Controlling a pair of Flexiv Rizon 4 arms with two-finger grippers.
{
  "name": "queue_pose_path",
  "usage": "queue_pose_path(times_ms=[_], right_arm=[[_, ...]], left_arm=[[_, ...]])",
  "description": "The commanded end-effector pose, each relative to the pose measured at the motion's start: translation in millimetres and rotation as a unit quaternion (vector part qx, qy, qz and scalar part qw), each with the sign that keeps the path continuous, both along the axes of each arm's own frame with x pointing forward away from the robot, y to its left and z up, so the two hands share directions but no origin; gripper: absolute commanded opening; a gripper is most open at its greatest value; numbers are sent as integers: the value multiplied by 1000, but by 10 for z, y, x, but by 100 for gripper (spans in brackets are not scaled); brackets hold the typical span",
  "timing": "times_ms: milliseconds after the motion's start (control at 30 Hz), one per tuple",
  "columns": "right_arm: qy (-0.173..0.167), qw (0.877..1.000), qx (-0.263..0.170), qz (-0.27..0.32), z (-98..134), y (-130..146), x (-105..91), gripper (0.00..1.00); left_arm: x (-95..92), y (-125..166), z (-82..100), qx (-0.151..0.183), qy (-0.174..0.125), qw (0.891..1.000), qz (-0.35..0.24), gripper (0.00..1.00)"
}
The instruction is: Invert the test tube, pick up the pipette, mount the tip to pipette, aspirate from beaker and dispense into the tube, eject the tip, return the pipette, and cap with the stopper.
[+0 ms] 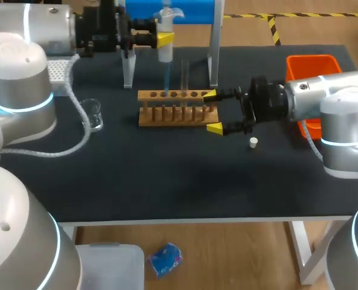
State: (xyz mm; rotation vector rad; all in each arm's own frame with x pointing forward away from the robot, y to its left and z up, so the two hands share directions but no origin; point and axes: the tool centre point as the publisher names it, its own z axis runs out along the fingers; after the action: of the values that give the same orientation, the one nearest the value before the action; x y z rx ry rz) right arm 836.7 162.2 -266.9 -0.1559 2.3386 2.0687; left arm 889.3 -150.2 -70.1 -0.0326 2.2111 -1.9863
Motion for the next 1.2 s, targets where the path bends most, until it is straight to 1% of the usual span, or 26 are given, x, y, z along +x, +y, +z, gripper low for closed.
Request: queue_pose_path(times_ms=[33,100,167,200,267,400,433,467,533,600,800,933,1200], right_arm=[[0,1000,-1,-2,3,0,-9,100],[0,1000,-1,-2,3,0,-9,100],[0,1000,-1,-2,3,0,-9,100],[0,1000,-1,-2,3,0,-9,100],[0,1000,-1,-2,3,0,-9,100],[0,1000,-1,-2,3,0,-9,100],[0,1000,-1,-2,3,0,-9,100],[0,1000,-1,-2,3,0,-9,100],[0,1000,-1,-2,3,0,-9,100],[0,1000,-1,-2,3,0,-9,100],[0,1000,-1,-2,3,0,-9,100],[0,1000,-1,-2,3,0,-9,100],[0,1000,-1,-2,3,0,-9,100]], left_arm=[[112,561,13,10,6,1000,-10,0],[194,747,-20,11,12,1000,-11,0],[270,933,-67,24,27,999,-8,0],[300,1019,-83,16,31,999,-9,0],[349,1186,-122,22,37,999,-8,0],[407,1456,-196,20,42,999,-22,0],[419,1514,-214,20,40,999,-28,0],[428,1569,-231,11,38,999,-35,0],[445,1662,-270,11,36,999,-39,0],[455,1736,-310,3,30,998,-51,0],[495,1903,-420,2,29,998,-57,0],[523,1944,-437,11,31,998,-62,0],[557,1972,-468,13,27,998,-63,0]])
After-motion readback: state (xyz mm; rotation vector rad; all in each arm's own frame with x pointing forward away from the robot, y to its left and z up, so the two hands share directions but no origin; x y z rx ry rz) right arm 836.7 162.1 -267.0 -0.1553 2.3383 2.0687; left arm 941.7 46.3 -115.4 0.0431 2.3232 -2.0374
